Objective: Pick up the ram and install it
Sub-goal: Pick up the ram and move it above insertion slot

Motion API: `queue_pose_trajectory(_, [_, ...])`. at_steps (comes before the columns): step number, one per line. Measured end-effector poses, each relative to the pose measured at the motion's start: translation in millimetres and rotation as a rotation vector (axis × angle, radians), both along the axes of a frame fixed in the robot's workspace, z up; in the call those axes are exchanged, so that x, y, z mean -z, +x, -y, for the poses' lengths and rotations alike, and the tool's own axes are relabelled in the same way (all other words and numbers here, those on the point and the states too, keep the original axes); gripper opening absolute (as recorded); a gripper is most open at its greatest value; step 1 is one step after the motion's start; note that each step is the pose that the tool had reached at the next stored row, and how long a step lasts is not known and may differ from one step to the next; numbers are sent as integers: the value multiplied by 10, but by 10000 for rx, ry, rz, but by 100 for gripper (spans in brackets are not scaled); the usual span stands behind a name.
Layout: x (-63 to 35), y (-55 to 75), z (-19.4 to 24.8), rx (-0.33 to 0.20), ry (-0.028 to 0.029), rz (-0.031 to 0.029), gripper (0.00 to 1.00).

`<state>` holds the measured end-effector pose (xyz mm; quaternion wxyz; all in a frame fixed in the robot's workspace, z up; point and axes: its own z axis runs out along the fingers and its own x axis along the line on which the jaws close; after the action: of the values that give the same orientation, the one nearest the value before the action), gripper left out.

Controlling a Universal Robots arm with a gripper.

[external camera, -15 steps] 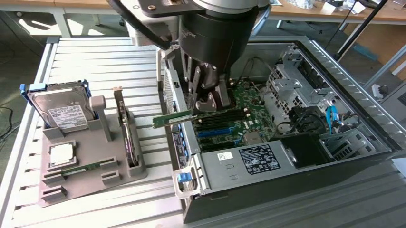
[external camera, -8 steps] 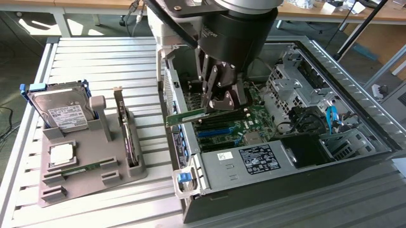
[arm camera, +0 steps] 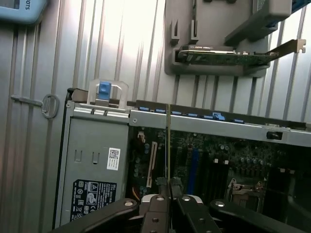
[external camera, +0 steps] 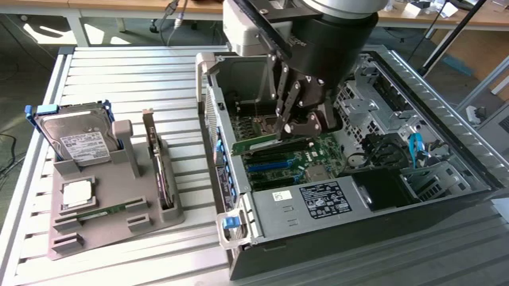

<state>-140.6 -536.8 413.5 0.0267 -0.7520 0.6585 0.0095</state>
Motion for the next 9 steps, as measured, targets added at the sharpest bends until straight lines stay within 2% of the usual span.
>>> queue_pose_trajectory(9, [0, 294, 0, 0, 0, -1, 12])
